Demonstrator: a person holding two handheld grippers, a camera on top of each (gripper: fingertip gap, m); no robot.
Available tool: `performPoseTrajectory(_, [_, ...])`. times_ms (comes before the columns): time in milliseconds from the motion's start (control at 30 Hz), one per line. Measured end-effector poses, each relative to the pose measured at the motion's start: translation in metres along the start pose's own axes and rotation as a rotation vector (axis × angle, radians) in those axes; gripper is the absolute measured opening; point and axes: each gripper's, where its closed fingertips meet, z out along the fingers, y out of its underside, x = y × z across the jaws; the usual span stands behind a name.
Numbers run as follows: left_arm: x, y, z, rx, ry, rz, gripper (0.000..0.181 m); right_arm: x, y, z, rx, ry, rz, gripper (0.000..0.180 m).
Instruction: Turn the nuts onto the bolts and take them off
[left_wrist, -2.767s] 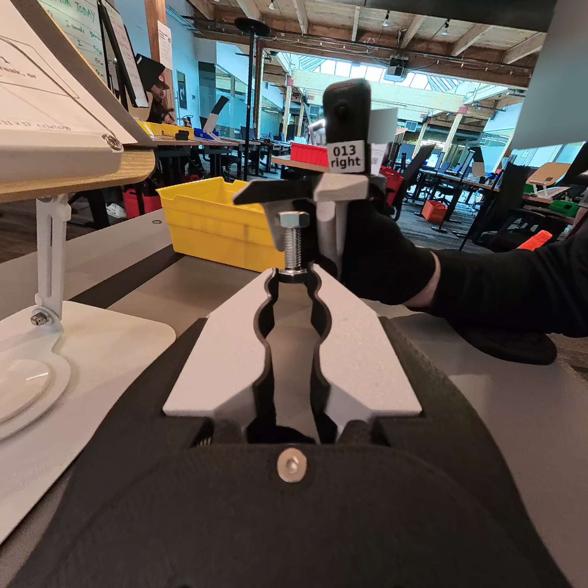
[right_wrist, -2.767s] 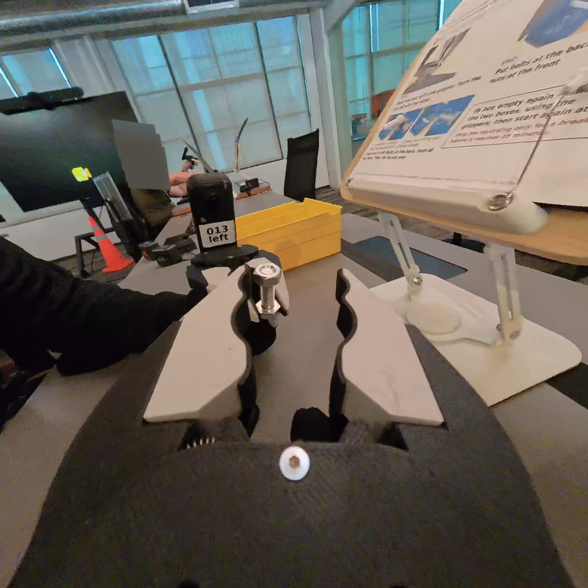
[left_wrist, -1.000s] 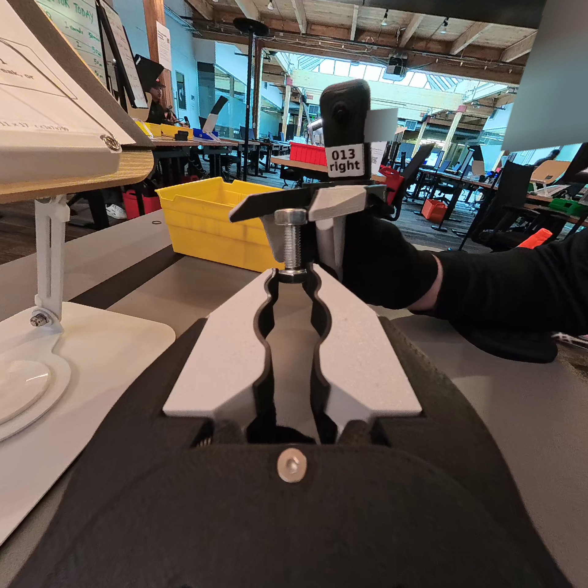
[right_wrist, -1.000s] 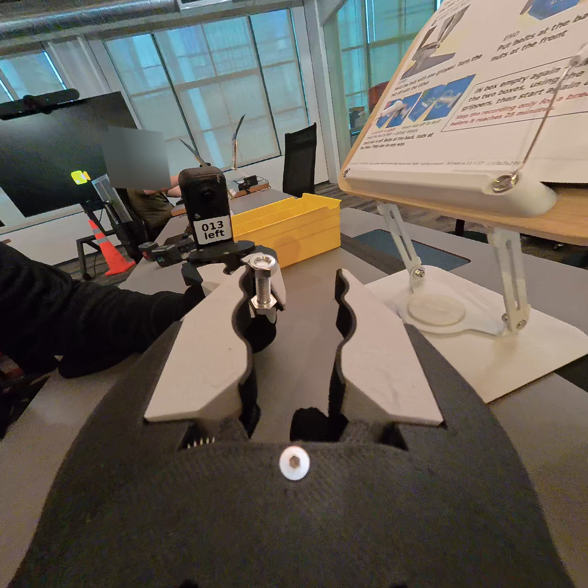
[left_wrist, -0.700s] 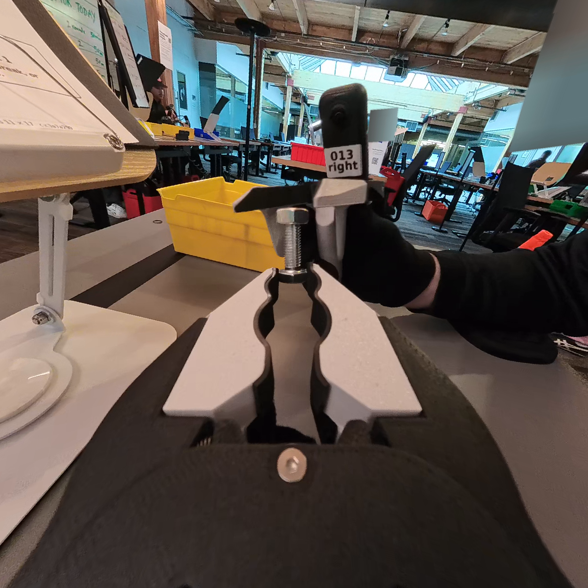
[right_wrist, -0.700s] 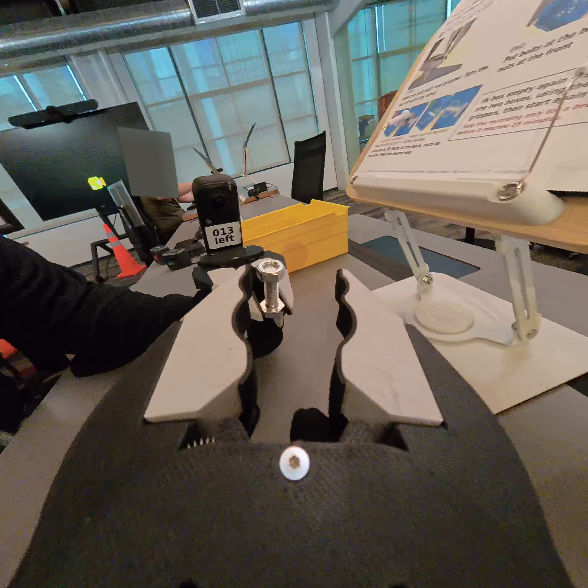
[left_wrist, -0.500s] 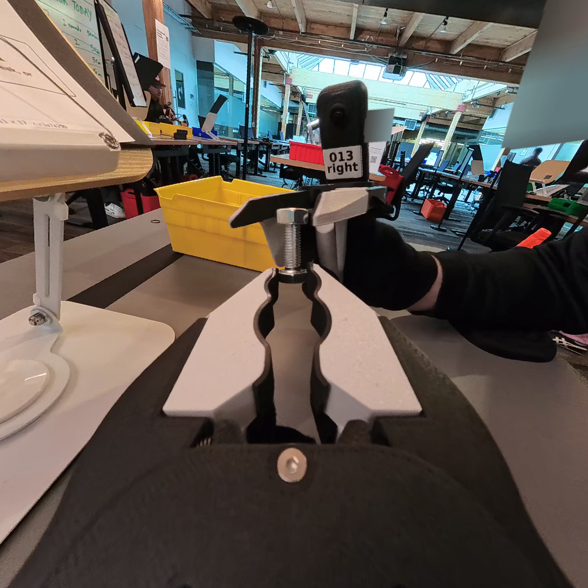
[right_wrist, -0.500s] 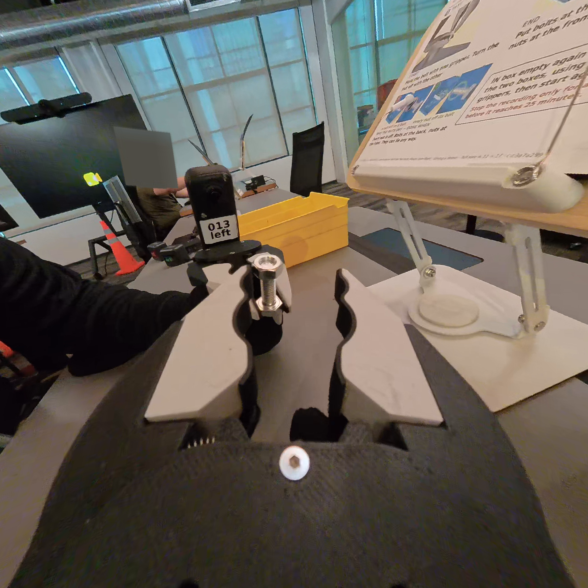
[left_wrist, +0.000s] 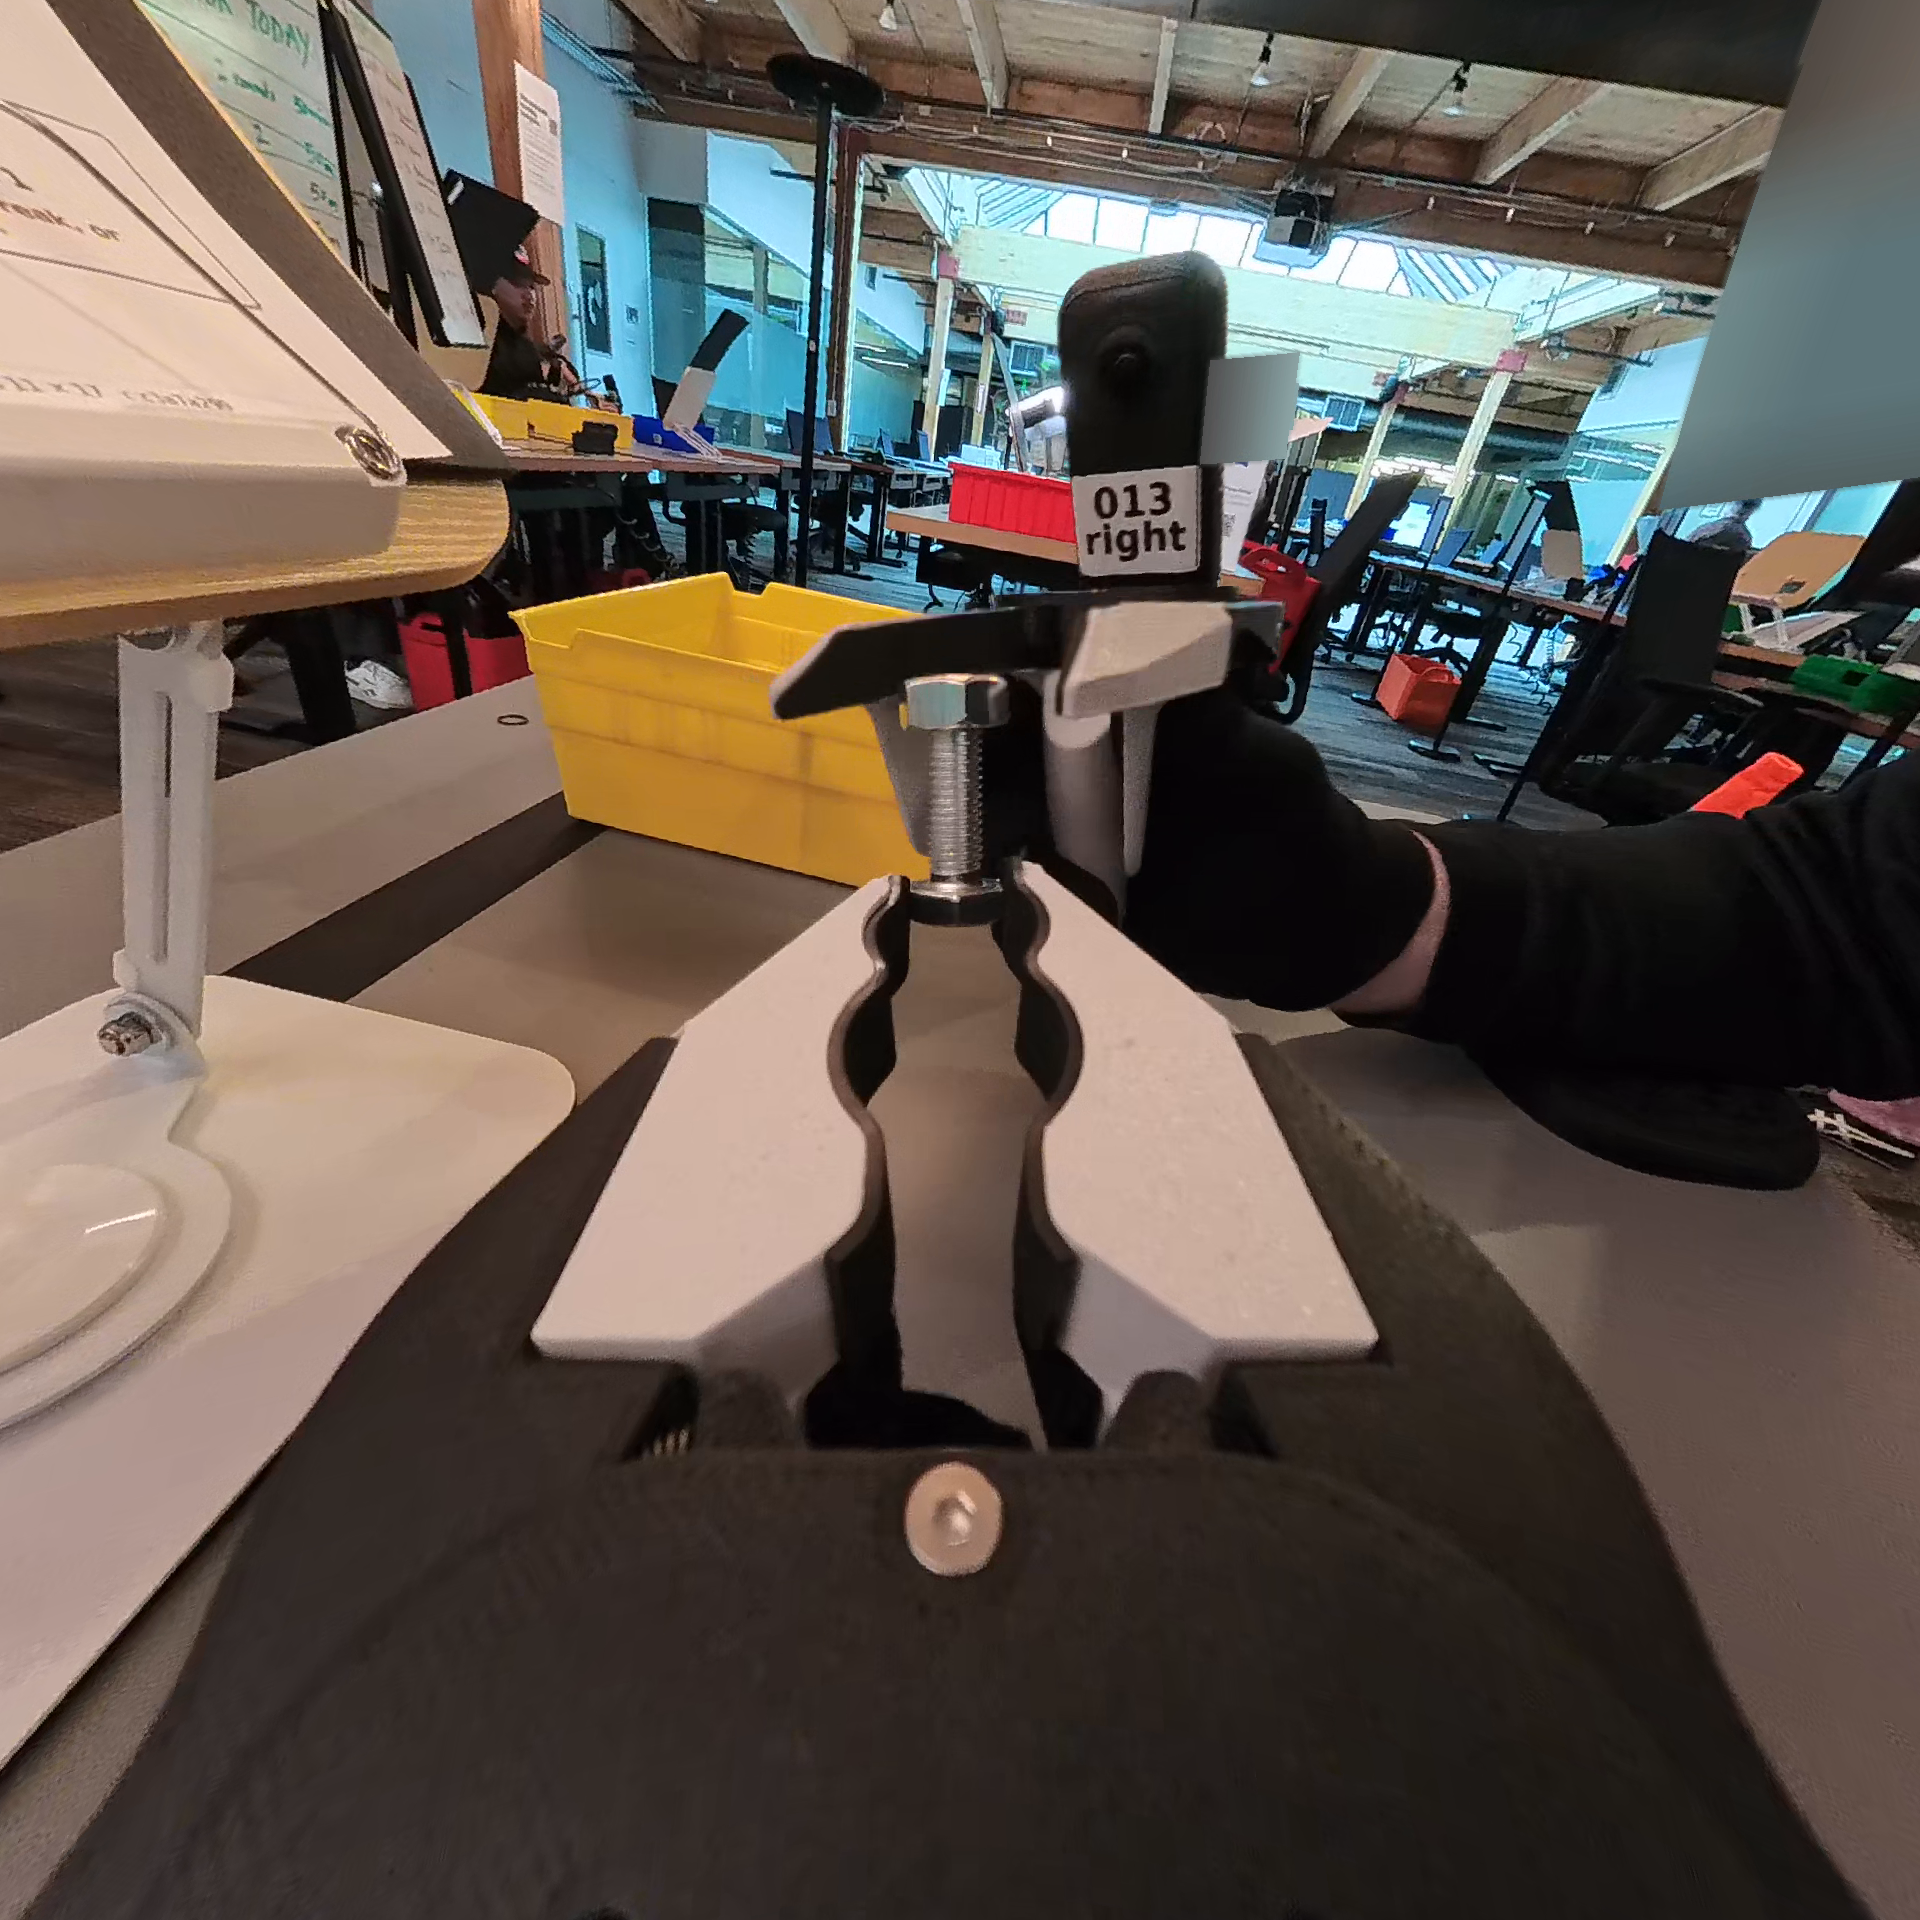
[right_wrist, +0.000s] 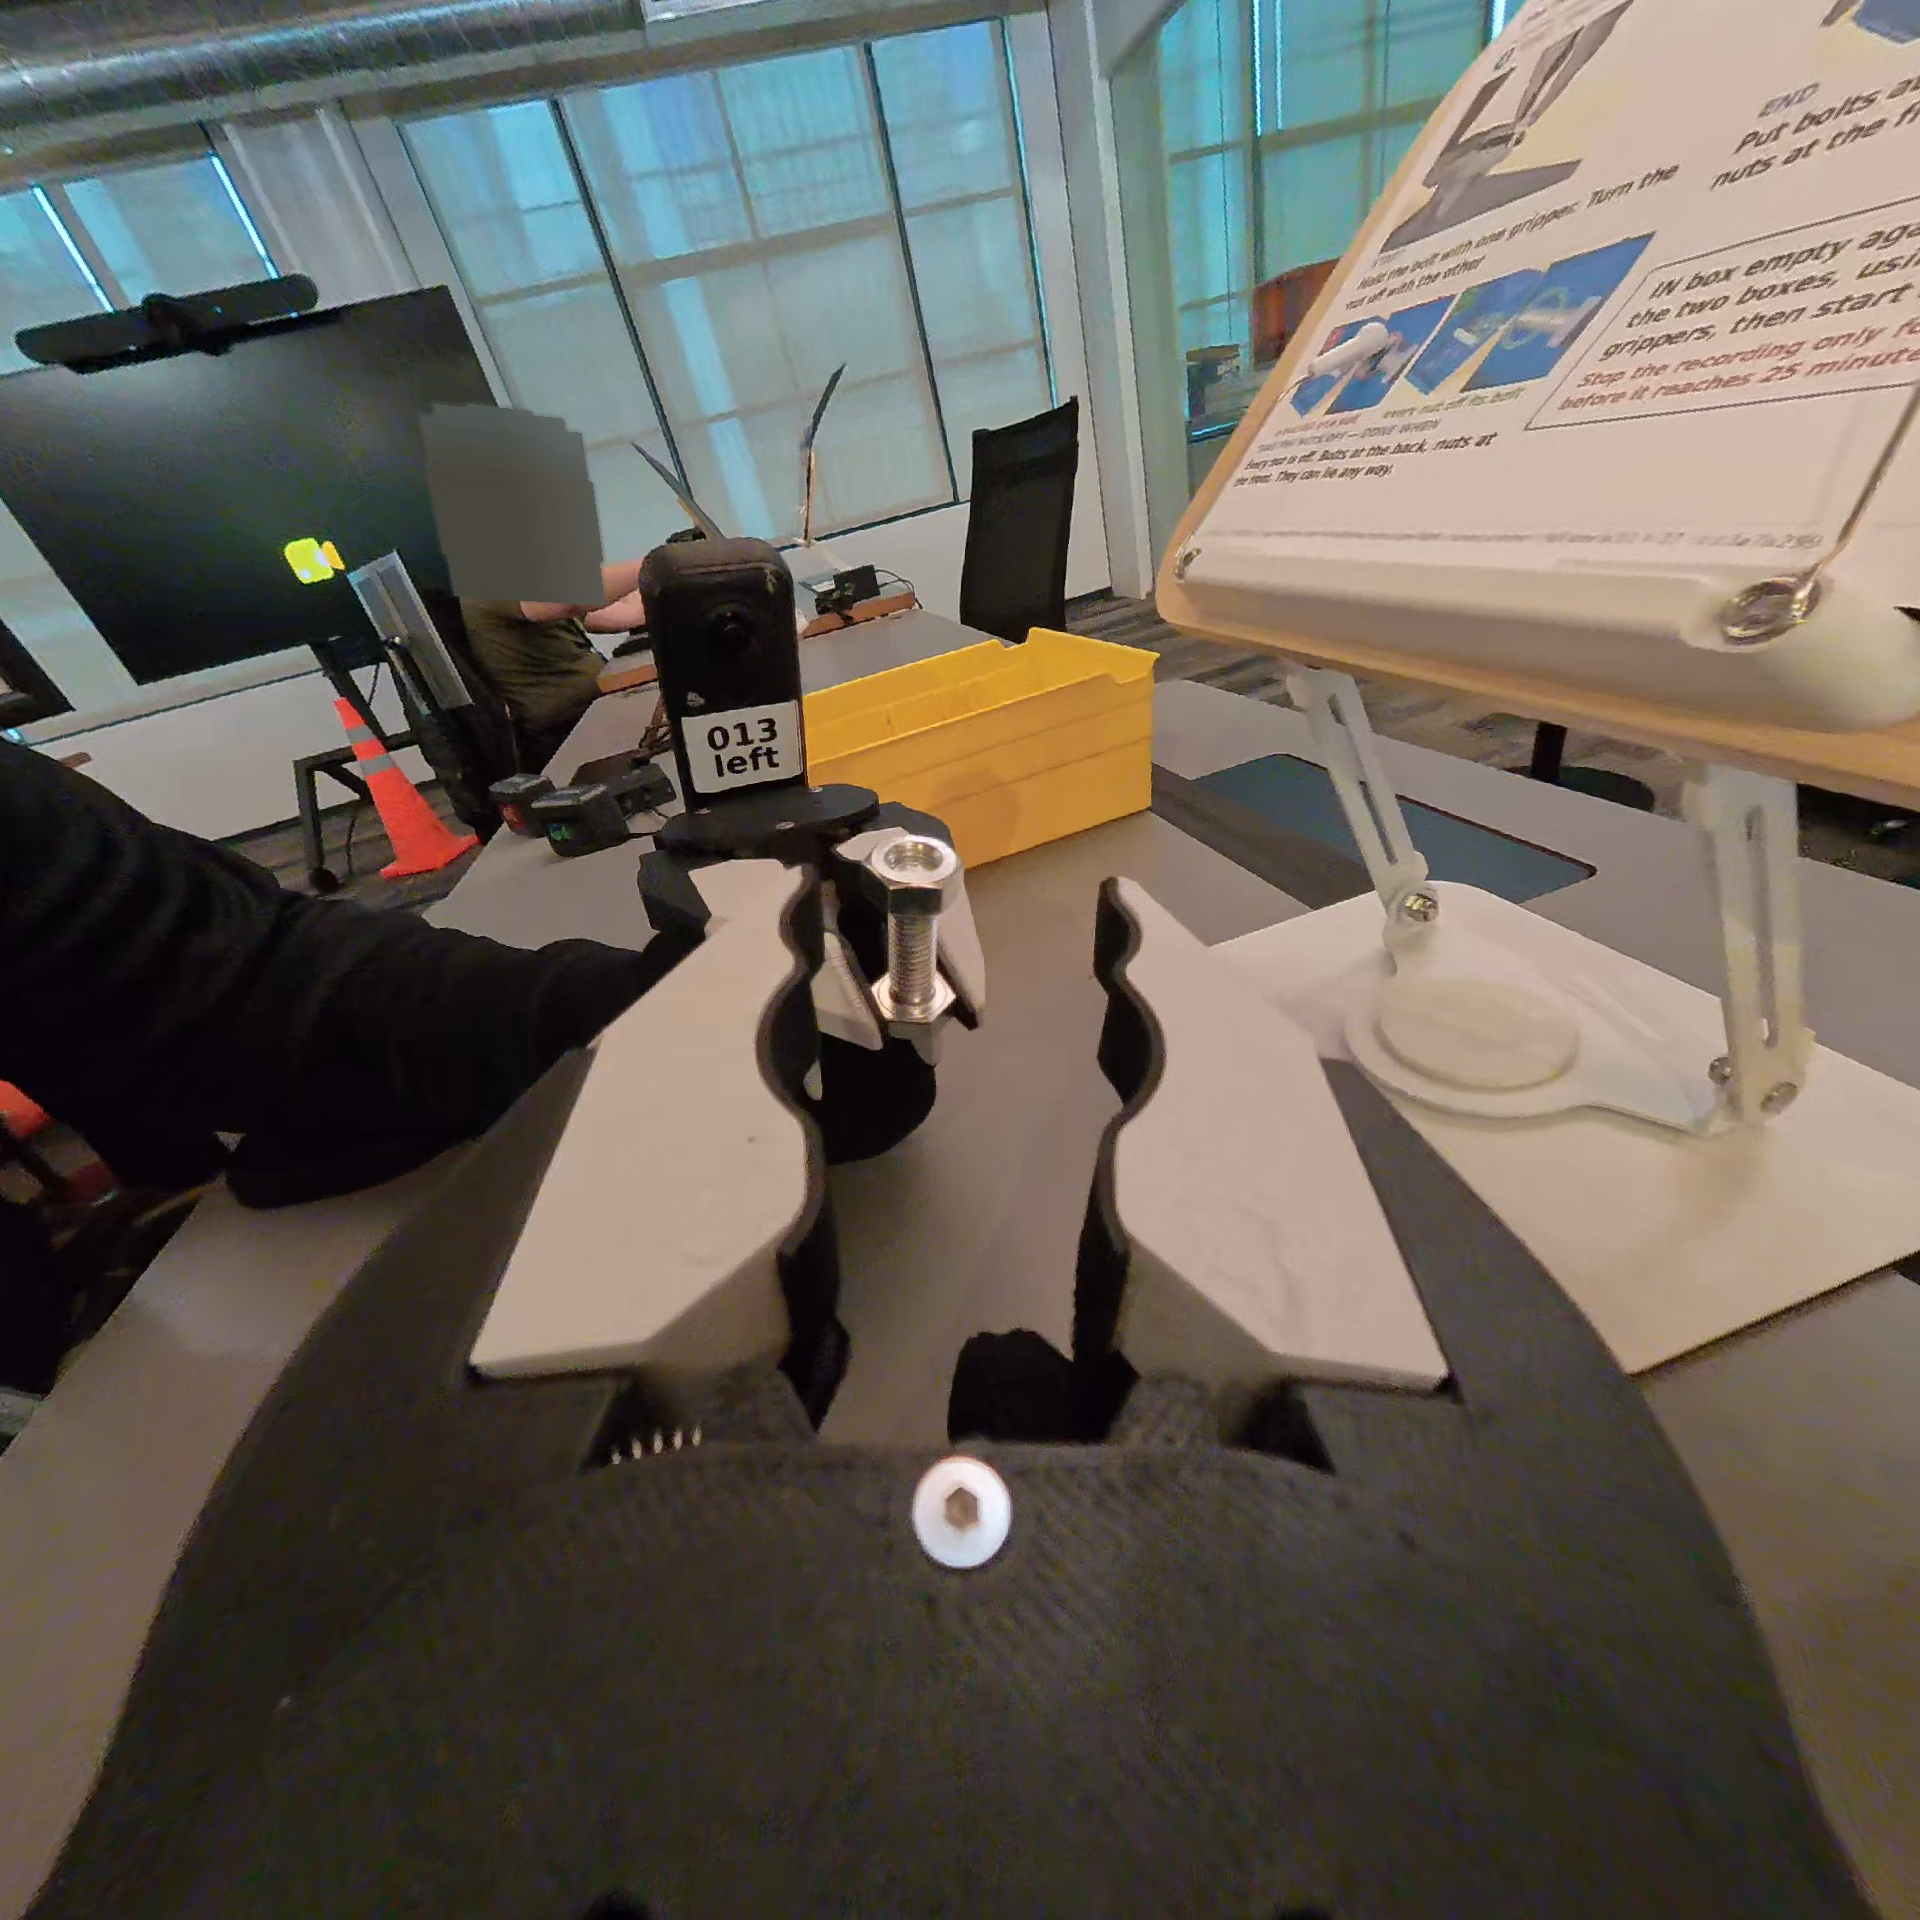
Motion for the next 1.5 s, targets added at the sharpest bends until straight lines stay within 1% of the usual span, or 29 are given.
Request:
performPoseTrajectory(267, [0.0, -0.001, -0.001, 0.003, -0.001, -0.001, 0.016, 0.016, 0.0, -0.009, 0.003, 0.058, 0.03, 0.048])
performPoseTrajectory(433, [-0.001, -0.001, -0.001, 0.001, -0.005, 0.004, 0.016, 0.013, -0.003, -0.01, 0.018, 0.035, 0.027, 0.049])
performPoseTrajectory(667, [-0.005, -0.003, -0.002, 0.002, -0.055, 0.038, 0.016, -0.001, -0.001, 0.0, -0.028, 0.01, -0.049, 0.061])
performPoseTrajectory(800, [-0.007, -0.006, -0.006, 0.025, -0.049, 0.032, 0.016, -0.008, -0.006, 0.006, -0.074, 0.025, -0.104, 0.054])
performPoseTrajectory(867, [-0.013, -0.009, -0.011, 0.05, -0.051, 0.006, 0.016, -0.008, -0.009, 0.009, -0.093, 0.046, -0.097, 0.049])
performPoseTrajectory(933, [-0.018, -0.011, -0.015, 0.054, -0.08, 0.016, 0.016, -0.006, -0.007, 0.012, -0.151, 0.069, -0.079, 0.044])
performPoseTrajectory(1000, [-0.024, -0.013, -0.017, 0.043, -0.129, 0.044, 0.016, -0.003, -0.003, 0.014, -0.237, 0.087, -0.063, 0.043])
performPoseTrajectory(1100, [-0.029, -0.009, -0.016, -0.018, -0.209, 0.146, 0.016, 0.002, 0.003, 0.018, -0.359, 0.096, 0.001, 0.043])
performPoseTrajectory(1200, [-0.032, -0.003, -0.014, -0.089, -0.284, 0.264, 0.016, 0.008, 0.003, 0.022, -0.433, 0.132, 0.038, 0.04])
performPoseTrajectory(1300, [-0.036, 0.002, -0.014, -0.171, -0.365, 0.406, 0.016, 0.007, 0.002, 0.025, -0.473, 0.129, 0.105, 0.035])
performPoseTrajectory(1333, [-0.036, 0.002, -0.013, -0.175, -0.374, 0.426, 0.016, 0.007, 0.003, 0.026, -0.497, 0.136, 0.116, 0.031])
performPoseTrajectory(1500, [-0.04, -0.003, -0.018, -0.174, -0.421, 0.464, 0.016, 0.009, 0.012, 0.025, -0.586, 0.174, 0.139, 0.025])
